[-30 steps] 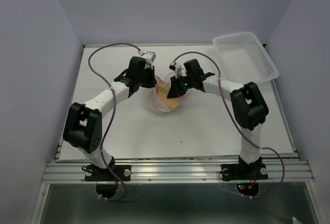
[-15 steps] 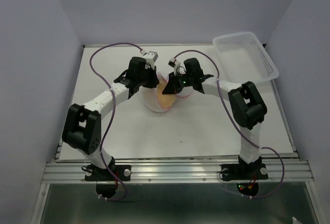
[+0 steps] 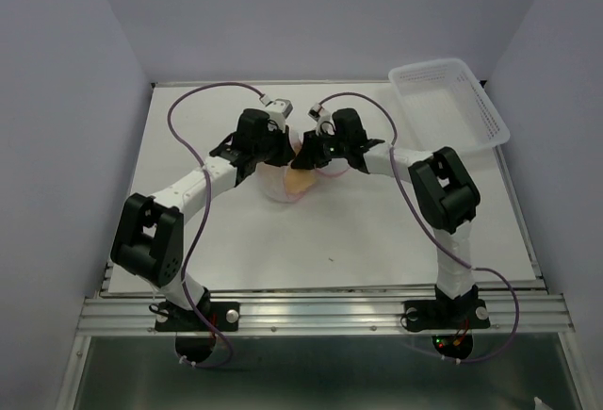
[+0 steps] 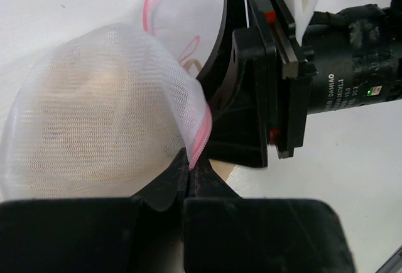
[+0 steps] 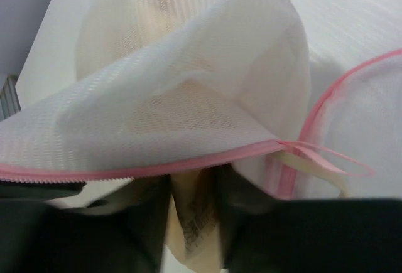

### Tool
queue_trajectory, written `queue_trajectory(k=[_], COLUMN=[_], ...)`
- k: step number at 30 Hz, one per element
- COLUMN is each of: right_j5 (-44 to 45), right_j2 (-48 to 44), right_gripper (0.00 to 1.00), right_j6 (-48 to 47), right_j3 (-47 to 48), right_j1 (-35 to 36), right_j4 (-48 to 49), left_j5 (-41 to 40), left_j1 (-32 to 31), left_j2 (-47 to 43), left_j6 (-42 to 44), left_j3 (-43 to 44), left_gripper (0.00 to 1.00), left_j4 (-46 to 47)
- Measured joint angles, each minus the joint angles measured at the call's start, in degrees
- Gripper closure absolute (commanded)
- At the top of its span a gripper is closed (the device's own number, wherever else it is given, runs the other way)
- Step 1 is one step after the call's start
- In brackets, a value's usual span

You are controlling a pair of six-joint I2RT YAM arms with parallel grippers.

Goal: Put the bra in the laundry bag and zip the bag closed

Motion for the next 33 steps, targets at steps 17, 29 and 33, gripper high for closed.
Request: queue_trajectory(k=[17,29,33], right_j5=[12.63,24.96,24.74], right_j2=[-14.64,-24.83,-24.83], right_gripper=[0.0,0.0,0.0], right_j6=[-0.79,9.05,14.21], right_j3=[-7.28,-18.6,-23.43], right_j1=[0.22,-2.49,-5.77], right_j4=[-6.4,-8.28,-9.42], left_j5=[-2.89,0.22,0.74], left_j1=[3.21,4.35,4.48], left_j2=[0.0,0.28,0.33], left_j6=[-5.09,-7.15,-7.58], left_j3=[-0.07,-1.62,-2.32], left_gripper=[1.0,1.0,1.0], left_j4=[0.02,2.32,2.67])
